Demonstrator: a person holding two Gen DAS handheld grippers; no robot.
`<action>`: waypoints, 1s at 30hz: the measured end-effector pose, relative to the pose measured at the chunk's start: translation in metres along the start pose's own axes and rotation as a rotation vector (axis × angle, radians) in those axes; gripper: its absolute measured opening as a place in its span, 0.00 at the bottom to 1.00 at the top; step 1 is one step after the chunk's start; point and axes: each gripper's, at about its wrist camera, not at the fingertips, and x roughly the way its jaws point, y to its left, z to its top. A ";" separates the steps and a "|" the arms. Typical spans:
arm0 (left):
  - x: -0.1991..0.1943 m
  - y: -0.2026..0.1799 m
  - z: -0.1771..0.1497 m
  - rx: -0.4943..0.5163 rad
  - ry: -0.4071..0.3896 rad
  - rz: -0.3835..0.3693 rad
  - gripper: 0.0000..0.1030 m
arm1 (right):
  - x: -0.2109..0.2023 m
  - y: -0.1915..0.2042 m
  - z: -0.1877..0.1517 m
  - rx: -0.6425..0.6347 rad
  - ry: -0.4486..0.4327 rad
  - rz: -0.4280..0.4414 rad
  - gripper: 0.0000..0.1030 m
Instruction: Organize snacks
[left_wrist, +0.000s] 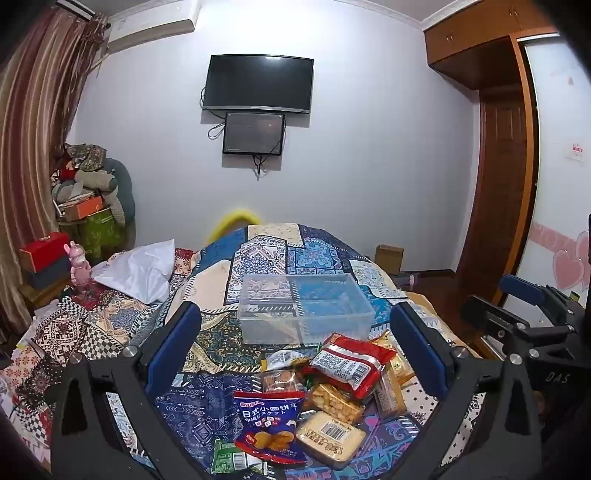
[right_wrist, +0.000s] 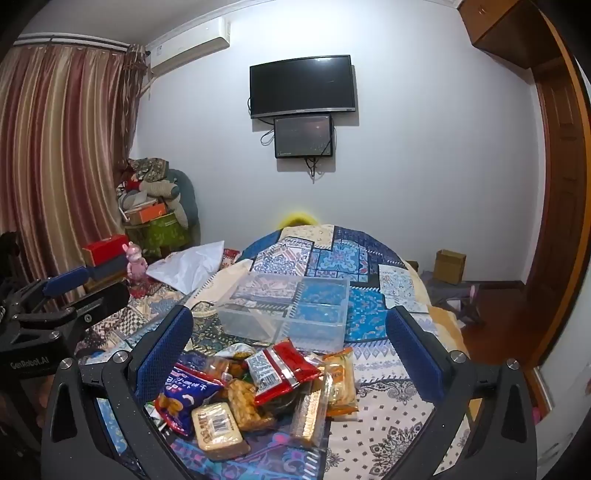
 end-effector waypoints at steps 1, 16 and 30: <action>0.000 0.000 0.000 0.000 -0.001 0.000 1.00 | -0.001 -0.001 0.000 0.014 -0.013 0.008 1.00; 0.002 0.001 0.000 -0.003 0.004 -0.001 1.00 | -0.002 0.001 0.002 0.008 -0.004 0.008 1.00; 0.003 0.000 -0.004 0.009 -0.004 0.005 1.00 | -0.002 0.000 0.002 0.016 -0.006 0.006 1.00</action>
